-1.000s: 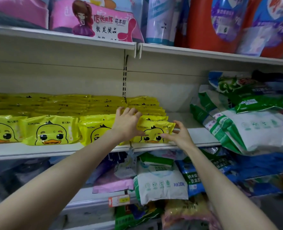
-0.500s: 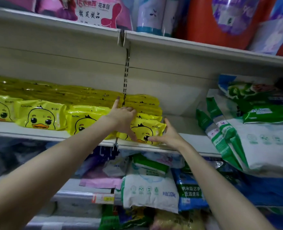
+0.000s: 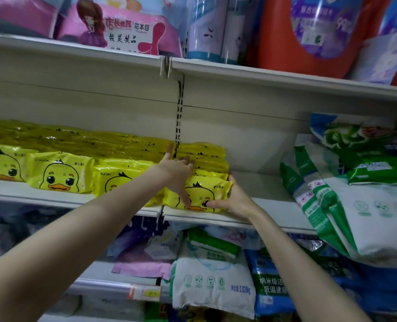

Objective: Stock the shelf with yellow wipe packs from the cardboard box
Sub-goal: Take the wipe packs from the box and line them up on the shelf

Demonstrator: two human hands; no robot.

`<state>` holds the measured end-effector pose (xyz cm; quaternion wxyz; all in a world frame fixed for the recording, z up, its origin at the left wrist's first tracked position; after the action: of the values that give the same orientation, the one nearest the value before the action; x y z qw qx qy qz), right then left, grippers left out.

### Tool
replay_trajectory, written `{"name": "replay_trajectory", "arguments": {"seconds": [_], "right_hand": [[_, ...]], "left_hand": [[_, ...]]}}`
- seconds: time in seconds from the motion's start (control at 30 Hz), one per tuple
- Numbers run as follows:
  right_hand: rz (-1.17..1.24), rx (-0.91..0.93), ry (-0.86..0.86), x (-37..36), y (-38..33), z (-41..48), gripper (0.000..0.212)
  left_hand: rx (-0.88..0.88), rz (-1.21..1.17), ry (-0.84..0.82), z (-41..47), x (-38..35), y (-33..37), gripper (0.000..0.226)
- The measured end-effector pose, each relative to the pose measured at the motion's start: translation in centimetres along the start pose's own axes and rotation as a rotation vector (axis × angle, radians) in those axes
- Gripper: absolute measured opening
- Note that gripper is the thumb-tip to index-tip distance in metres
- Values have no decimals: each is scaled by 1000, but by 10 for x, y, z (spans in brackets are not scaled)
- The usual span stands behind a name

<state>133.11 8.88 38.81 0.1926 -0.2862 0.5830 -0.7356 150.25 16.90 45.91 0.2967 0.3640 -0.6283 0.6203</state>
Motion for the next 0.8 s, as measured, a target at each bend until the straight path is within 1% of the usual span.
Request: {"name": "replay_trajectory", "arguments": {"seconds": [0.23,0.4,0.63,0.8], "right_hand": [[32,-8,-26,1,2,5,80],[64,-10,-25,2,6,11,78],[40,-28,-11,4,11,18,77],[44,-46,7,5,13,22,72]], "left_hand": [[-35,22,1,8,-1,-1,122],[-41,22,17,12,-2,-2,117],[-28,34,25,19,-5,-3,120],[-26,59,34,27,-9,-4,124]]}}
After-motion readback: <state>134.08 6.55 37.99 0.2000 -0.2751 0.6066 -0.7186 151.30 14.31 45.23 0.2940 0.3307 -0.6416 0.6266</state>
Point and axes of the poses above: each hand's wrist, its own z-axis towards the middle knuckle, its own x-axis out of the back of the hand, y = z × x, the point moved 1 cm from there along z, towards the middle knuckle, and after that the axes turned 14 degrees about z, right-handed, at the moved point
